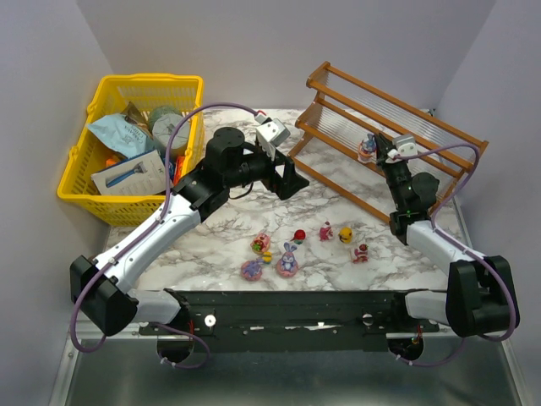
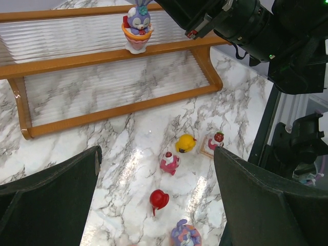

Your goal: Place and organize the plastic toys onto the shelf

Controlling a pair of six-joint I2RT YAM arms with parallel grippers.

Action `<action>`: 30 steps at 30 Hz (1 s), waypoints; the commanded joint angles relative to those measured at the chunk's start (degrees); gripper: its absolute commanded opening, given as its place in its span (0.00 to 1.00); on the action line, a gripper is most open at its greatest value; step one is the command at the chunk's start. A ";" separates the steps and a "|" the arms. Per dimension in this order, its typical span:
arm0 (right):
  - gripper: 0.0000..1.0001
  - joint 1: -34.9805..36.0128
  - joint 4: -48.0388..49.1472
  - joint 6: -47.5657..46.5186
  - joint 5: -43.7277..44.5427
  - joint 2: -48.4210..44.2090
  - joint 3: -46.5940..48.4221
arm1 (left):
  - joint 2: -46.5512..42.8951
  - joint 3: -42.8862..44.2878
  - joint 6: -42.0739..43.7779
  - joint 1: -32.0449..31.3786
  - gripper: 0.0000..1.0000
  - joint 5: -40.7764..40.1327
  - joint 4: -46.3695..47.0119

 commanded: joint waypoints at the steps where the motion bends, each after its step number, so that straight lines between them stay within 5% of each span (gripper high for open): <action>1: 0.01 -0.30 6.69 0.81 3.79 -0.02 -1.24 | 0.54 0.50 -0.33 0.40 0.99 1.49 1.11; 25: 0.01 -0.21 15.23 -4.99 9.24 8.50 -0.90 | 1.06 -0.03 -0.41 1.19 0.99 1.31 1.19; 30: 0.10 -0.21 12.94 -4.03 10.47 7.63 -0.45 | 0.98 -0.47 -0.50 1.28 0.99 1.58 1.72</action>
